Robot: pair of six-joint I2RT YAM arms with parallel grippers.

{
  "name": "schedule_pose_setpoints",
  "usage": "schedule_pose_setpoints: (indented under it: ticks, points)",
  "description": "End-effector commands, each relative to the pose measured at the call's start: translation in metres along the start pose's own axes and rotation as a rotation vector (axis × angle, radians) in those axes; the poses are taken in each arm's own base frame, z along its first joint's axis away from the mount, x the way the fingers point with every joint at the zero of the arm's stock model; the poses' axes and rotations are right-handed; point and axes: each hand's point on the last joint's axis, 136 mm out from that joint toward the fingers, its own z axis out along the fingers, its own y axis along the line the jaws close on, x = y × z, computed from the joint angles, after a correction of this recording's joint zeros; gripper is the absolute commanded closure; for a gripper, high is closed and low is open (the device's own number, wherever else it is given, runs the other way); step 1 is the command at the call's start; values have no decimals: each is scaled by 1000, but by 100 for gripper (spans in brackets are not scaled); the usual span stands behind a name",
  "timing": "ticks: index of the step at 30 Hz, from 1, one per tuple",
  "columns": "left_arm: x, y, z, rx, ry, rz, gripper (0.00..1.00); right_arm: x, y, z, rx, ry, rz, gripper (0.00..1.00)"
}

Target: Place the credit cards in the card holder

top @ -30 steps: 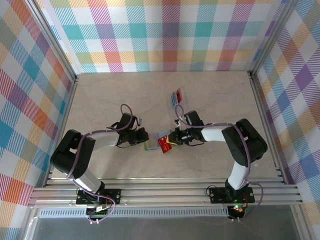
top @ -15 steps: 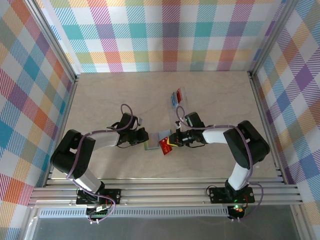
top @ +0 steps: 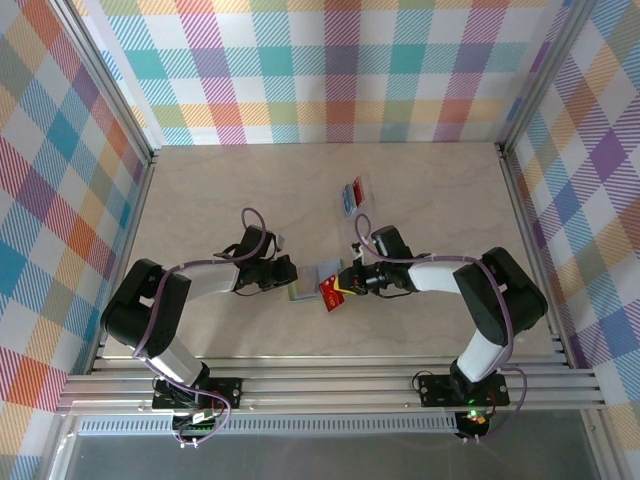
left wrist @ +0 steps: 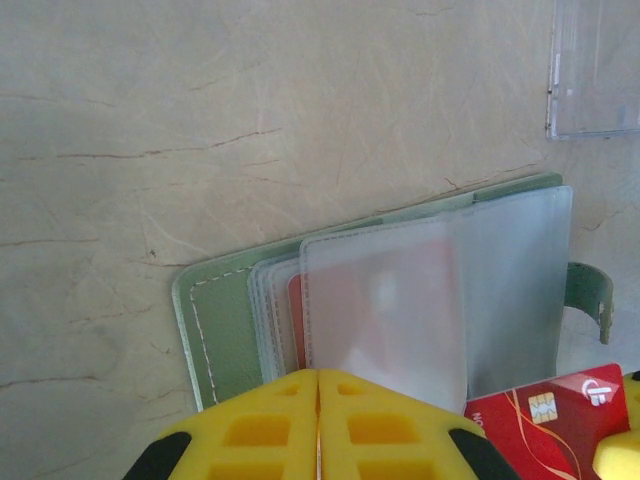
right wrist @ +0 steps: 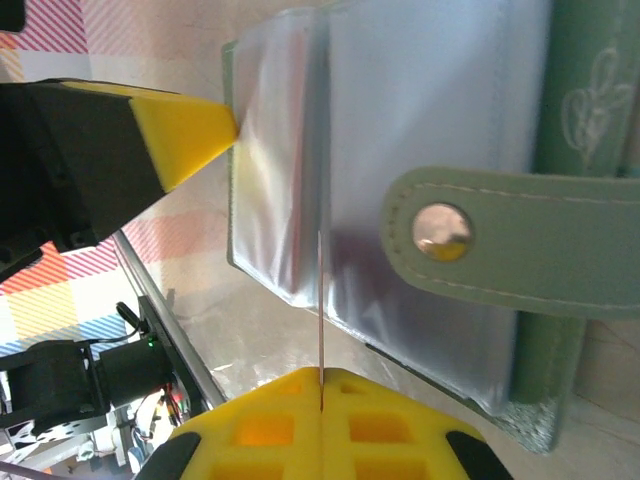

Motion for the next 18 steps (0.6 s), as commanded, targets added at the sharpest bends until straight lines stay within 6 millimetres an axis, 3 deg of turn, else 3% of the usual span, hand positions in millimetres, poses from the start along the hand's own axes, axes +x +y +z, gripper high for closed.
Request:
schedule_pose_setpoints:
  ticks: [1, 18]
  points:
    - [10, 15, 4, -72, 37, 3, 91, 3, 17, -1, -75, 7, -31, 100]
    - [10, 15, 3, -74, 35, 7, 91, 6, 3, 10, -44, 39, 10, 100]
